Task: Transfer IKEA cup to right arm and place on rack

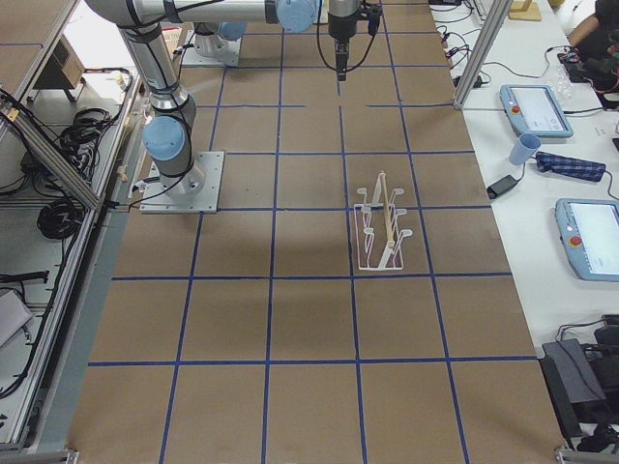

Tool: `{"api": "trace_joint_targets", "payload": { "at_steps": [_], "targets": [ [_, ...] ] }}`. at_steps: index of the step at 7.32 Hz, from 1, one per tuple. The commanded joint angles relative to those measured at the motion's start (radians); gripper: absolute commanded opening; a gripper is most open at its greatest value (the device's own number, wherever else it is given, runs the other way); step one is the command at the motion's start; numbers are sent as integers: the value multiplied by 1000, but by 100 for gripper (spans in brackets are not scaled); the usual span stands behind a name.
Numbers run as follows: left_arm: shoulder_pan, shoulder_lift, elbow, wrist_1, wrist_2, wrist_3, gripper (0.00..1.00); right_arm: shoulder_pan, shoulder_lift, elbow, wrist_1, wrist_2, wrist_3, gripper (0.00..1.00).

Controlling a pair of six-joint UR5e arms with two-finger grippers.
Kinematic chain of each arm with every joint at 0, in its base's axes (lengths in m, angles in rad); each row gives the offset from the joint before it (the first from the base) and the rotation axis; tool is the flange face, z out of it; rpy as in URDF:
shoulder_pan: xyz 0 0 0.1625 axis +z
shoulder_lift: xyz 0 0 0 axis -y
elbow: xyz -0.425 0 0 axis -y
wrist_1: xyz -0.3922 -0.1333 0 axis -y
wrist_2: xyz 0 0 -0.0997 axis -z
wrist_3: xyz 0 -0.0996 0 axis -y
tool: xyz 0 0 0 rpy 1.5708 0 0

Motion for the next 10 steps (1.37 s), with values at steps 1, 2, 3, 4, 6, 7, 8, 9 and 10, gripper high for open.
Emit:
{"api": "trace_joint_targets", "payload": {
  "at_steps": [1,2,3,4,6,7,8,9,10],
  "targets": [
    [-3,-35,0,19,2,-10,100,0,0,0,0,0,0,100],
    [-3,-49,-1,27,6,-24,100,0,0,0,0,0,0,100],
    [-3,-49,0,27,8,-27,97,0,0,0,0,-1,0,100],
    [-5,-48,-6,24,8,-27,91,0,0,0,0,0,0,100],
    [-5,-49,-7,22,11,-27,78,0,0,0,0,0,0,100],
    [-5,-48,-8,16,12,-27,71,0,0,0,0,0,-1,100],
    [-8,-46,-8,15,6,-27,55,0,0,0,0,0,0,100],
    [-8,-46,-12,13,3,-27,48,0,0,0,0,0,-1,100],
    [-8,-45,-14,13,3,-27,45,0,0,0,0,0,-1,100]
  ]
}}
